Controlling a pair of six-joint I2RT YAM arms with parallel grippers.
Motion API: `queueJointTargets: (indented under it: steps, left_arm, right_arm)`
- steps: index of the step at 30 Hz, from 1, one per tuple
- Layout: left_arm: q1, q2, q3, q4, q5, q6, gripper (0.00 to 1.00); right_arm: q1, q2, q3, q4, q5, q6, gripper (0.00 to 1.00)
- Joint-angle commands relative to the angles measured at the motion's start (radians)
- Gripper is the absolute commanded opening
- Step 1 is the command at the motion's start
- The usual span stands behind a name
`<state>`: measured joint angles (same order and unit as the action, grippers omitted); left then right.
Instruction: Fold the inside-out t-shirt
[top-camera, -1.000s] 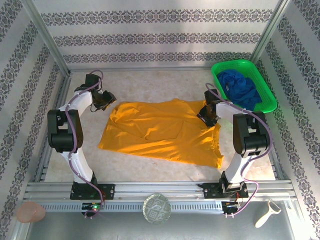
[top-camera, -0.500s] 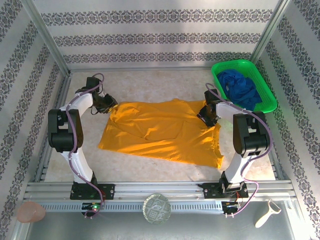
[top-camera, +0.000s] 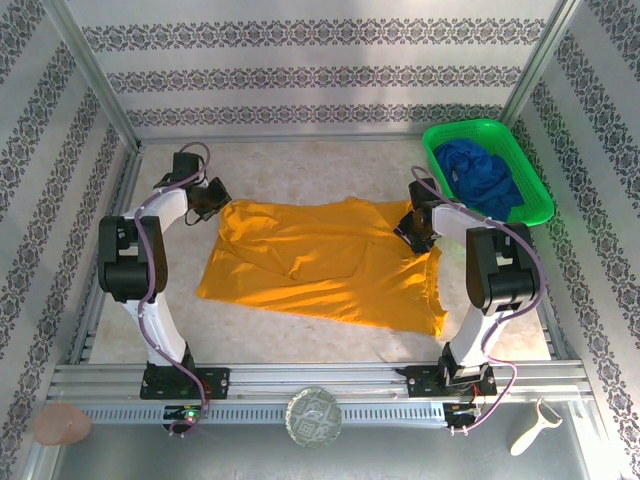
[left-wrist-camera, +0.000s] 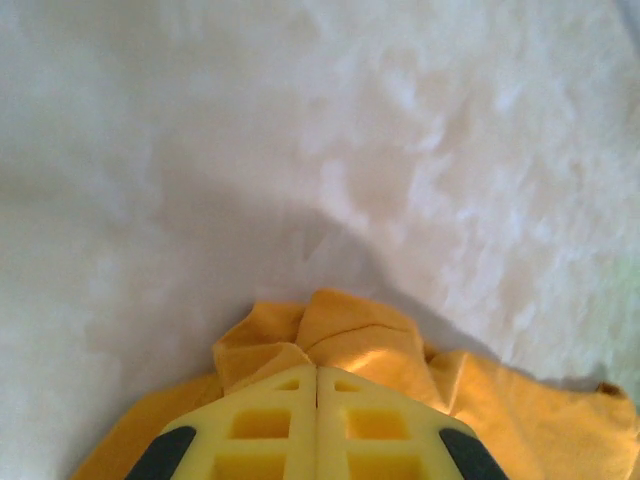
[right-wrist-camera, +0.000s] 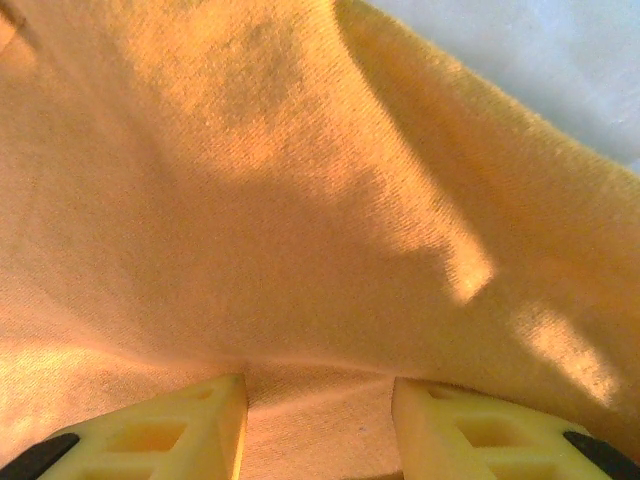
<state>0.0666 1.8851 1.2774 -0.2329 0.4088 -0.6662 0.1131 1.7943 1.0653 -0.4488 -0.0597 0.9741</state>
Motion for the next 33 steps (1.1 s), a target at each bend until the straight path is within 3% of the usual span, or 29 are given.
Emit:
queueJointTargets:
  steps: [1,5,8,12,17,24,33]
  left_arm:
    - [0.002,-0.060,-0.047,0.227,-0.056,-0.044,0.00]
    - [0.002,-0.028,-0.065,0.293,-0.017,-0.057,0.00]
    - [0.004,-0.018,-0.086,0.300,-0.029,-0.050,0.00]
    - [0.011,-0.020,-0.100,0.286,-0.047,-0.033,0.00]
    - [0.022,-0.040,-0.117,0.272,-0.066,-0.029,0.00]
    - [0.028,-0.048,-0.113,0.255,-0.050,-0.030,0.00]
    - [0.044,-0.049,-0.121,0.250,-0.055,-0.033,0.00]
  right_arm:
    - [-0.009,0.023,0.007,-0.025,0.041,0.017,0.45]
    - [-0.009,0.029,0.023,-0.024,0.029,-0.011,0.44]
    - [-0.006,0.002,0.082,-0.011,-0.034,-0.122,0.44]
    - [-0.004,-0.069,0.251,-0.046,-0.083,-0.255,0.47]
    - [-0.007,0.012,0.514,-0.179,-0.013,-0.377,0.51]
    - [0.002,0.275,0.814,-0.378,0.076,-0.464,0.58]
    - [0.032,0.464,0.982,-0.516,0.306,-0.523,0.64]
